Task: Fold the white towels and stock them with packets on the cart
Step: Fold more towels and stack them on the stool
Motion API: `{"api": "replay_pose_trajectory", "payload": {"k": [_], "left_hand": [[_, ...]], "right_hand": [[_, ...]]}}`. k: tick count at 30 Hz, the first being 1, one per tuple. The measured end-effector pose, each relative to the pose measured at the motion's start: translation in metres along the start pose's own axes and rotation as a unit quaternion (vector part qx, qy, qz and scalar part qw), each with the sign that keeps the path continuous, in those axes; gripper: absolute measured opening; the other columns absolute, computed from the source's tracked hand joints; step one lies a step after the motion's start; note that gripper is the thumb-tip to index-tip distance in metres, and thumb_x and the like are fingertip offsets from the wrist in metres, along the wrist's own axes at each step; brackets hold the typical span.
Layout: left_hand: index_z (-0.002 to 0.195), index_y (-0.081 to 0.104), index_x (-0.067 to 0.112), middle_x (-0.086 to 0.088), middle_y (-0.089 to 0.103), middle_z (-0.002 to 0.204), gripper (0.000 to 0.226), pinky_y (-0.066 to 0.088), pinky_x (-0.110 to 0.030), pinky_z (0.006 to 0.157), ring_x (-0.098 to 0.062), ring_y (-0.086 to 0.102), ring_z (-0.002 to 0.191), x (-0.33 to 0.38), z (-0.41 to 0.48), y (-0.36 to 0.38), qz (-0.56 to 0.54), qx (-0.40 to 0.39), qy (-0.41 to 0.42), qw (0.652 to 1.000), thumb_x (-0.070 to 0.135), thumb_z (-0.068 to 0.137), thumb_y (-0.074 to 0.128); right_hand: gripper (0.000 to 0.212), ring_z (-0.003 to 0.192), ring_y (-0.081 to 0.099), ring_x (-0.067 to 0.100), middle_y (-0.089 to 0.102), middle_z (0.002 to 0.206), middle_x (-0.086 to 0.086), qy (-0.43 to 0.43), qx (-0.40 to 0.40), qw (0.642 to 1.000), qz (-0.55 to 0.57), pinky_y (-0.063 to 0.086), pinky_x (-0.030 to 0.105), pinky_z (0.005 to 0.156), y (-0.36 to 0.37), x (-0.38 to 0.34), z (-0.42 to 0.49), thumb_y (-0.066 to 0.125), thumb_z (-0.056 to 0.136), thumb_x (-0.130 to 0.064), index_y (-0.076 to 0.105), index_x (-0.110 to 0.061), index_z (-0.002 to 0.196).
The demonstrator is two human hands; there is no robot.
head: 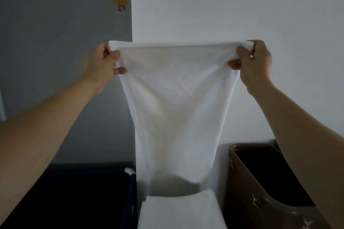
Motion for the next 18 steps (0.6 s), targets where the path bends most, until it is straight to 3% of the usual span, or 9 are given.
{"api": "replay_pose_trajectory", "payload": {"k": [5, 8, 11, 14, 18], "left_hand": [[0.09, 0.05, 0.017, -0.004, 0.053, 0.096, 0.017, 0.062, -0.03, 0.061, -0.018, 0.061, 0.086, 0.01, -0.061, -0.018, -0.028, -0.045, -0.037, 0.998, 0.004, 0.102, 0.048], [0.09, 0.052, 0.011, -0.005, 0.053, 0.095, 0.014, 0.061, -0.03, 0.059, -0.021, 0.059, 0.087, -0.015, -0.122, -0.033, -0.01, -0.091, -0.115, 0.989, 0.003, 0.101, 0.05], [0.103, 0.055, -0.001, -0.012, 0.056, 0.102, 0.007, 0.063, -0.035, 0.065, -0.028, 0.06, 0.093, -0.047, -0.198, -0.047, 0.028, -0.151, -0.221, 0.963, 0.003, 0.099, 0.051], [0.115, 0.054, -0.009, -0.019, 0.059, 0.103, 0.02, 0.062, -0.036, 0.066, -0.028, 0.062, 0.087, -0.062, -0.257, -0.057, 0.027, -0.21, -0.307, 0.928, 0.002, 0.099, 0.051], [0.109, 0.059, -0.006, -0.021, 0.06, 0.09, 0.02, 0.057, -0.03, 0.055, -0.025, 0.063, 0.068, -0.061, -0.296, -0.063, 0.0, -0.295, -0.341, 0.893, 0.005, 0.092, 0.061]], "right_hand": [[0.016, 0.062, 0.069, 0.017, 0.062, 0.083, -0.005, 0.034, -0.012, 0.999, -0.014, 0.059, 0.05, 0.079, -0.032, -0.006, -0.053, 0.054, 0.096, -0.013, 0.054, -0.027, 0.091], [0.006, 0.061, 0.068, 0.021, 0.064, 0.082, 0.004, 0.09, -0.052, 0.993, -0.054, 0.059, 0.051, 0.078, -0.049, 0.018, -0.103, 0.055, 0.097, -0.011, 0.056, -0.015, 0.101], [0.004, 0.057, 0.068, 0.024, 0.066, 0.072, 0.007, 0.149, -0.101, 0.978, -0.106, 0.058, 0.054, 0.072, -0.068, 0.045, -0.167, 0.059, 0.096, -0.011, 0.058, -0.014, 0.093], [0.006, 0.052, 0.063, 0.021, 0.065, 0.062, 0.009, 0.181, -0.132, 0.961, -0.162, 0.054, 0.043, 0.062, -0.093, 0.055, -0.218, 0.063, 0.094, -0.015, 0.062, -0.011, 0.089], [0.021, 0.039, 0.045, 0.019, 0.052, 0.043, 0.004, 0.191, -0.136, 0.956, -0.178, 0.041, 0.031, 0.05, -0.126, 0.055, -0.243, 0.066, 0.091, -0.014, 0.058, 0.004, 0.082]]}}
Point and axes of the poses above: each hand's wrist, its own z-axis towards the middle knuckle, its own y-axis out of the palm, x = y × z, the point moved 8 cm from there along z, towards the middle knuckle
